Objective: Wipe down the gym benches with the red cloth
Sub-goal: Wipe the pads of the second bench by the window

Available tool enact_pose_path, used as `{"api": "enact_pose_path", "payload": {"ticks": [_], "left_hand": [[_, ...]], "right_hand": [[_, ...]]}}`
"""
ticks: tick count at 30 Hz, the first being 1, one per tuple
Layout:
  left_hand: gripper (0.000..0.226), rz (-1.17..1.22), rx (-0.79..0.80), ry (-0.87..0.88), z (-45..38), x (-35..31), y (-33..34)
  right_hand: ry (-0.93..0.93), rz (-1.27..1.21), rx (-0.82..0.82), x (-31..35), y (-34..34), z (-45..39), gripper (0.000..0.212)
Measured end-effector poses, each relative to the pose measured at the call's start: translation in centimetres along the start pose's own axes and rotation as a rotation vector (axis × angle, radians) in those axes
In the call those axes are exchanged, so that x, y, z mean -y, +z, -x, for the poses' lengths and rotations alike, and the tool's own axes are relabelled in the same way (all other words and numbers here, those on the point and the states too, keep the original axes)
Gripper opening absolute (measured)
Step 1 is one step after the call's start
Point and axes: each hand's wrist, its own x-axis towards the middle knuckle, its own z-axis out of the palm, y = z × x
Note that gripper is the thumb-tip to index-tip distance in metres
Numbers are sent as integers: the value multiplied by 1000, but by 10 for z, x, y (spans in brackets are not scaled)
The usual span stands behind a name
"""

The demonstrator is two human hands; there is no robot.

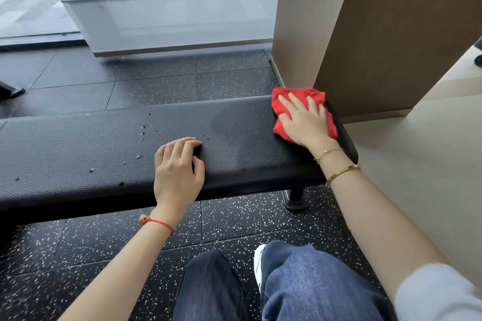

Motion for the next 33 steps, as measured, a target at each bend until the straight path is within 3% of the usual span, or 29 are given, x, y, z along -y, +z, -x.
{"api": "enact_pose_path", "payload": {"ticks": [4, 7, 12, 17, 22, 26, 30, 33], "left_hand": [[29, 1, 6, -4, 0, 2, -2], [29, 14, 18, -3, 0, 1, -3], [27, 48, 47, 2, -3, -1, -6], [27, 84, 35, -9, -3, -2, -18], [28, 73, -70, -27, -4, 24, -40], [27, 35, -80, -58, 1, 47, -48], [24, 24, -47, -75, 7, 61, -44], [24, 34, -35, -98, 14, 67, -41]], "right_hand": [[-294, -2, -10, 39, 14, 34, 56], [-441, 11, -27, 24, 16, 64, 58], [-318, -10, -51, 1, 10, 39, 54], [-259, -29, -12, 55, 15, 1, 52], [-562, -43, 27, 111, 27, 43, 54], [-801, -39, 41, 101, 33, 82, 57], [-616, -38, 13, 76, 27, 50, 55], [-456, 15, -11, 95, 27, 23, 53]]}}
